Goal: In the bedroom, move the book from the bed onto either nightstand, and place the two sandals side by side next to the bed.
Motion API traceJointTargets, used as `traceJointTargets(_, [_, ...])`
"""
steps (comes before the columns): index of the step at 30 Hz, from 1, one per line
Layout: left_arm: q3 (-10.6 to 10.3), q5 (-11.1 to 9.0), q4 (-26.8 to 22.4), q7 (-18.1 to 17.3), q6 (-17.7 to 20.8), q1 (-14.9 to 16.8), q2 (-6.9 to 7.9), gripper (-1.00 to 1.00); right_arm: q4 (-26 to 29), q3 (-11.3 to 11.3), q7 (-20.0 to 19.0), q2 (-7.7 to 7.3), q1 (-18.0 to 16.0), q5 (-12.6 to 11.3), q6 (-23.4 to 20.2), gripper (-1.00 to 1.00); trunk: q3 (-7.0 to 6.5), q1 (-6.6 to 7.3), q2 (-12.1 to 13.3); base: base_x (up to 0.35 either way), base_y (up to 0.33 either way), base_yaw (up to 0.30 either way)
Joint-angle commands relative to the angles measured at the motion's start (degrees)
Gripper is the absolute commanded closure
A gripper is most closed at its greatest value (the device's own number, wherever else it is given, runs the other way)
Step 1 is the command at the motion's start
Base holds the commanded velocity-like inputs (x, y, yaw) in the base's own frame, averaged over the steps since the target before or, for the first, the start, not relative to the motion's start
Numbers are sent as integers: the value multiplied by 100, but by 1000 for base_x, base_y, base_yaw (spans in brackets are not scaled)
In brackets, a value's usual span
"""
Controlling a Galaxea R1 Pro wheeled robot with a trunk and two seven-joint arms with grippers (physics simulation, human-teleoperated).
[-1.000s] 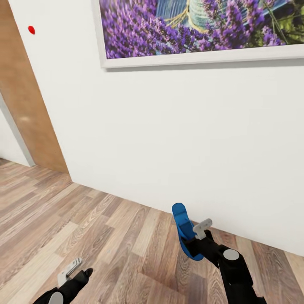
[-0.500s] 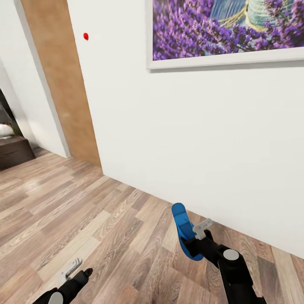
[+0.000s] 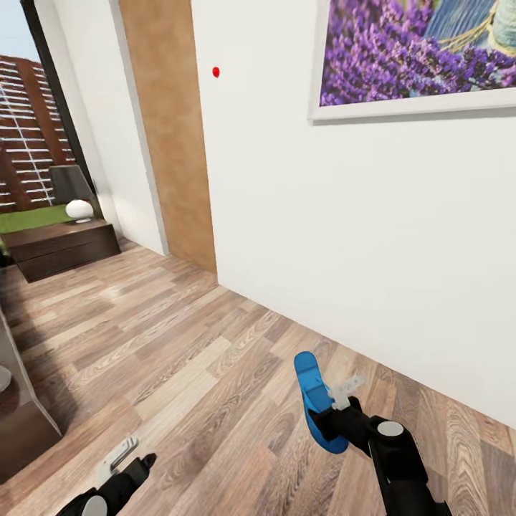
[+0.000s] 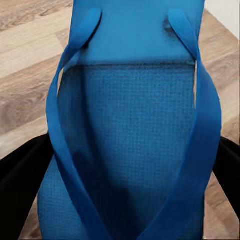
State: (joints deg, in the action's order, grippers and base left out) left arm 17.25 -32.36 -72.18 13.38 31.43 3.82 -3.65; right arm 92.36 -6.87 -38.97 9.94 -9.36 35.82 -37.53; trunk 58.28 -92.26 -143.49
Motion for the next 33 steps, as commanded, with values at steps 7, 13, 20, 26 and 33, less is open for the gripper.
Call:
traceJointTargets(7, [7,-60,-6,42,17,5,-4,-100,10,-17,-63,5,-30,48,129,100,5,5,-3,-326,116,293])
traceJointTargets(13, [288,-60,61,38,18,5,-24,-100,10,-24,-67,5,-22,48,339,100,5,5,-3,-132,254,293])
traceJointTargets(20, [349,-69,73,33,14,5,-34,-100,10,-15,-67,5,-5,48,367,100,5,5,-3,-5,321,293])
traceJointTargets(26, [349,-67,73,33,12,5,-38,-100,10,-16,-67,5,-5,48,369,100,5,5,-3,0,324,293])
traceJointTargets(33, [344,-61,73,33,12,5,-39,-100,10,-13,-67,5,-7,48,369,100,5,5,-3,0,324,293])
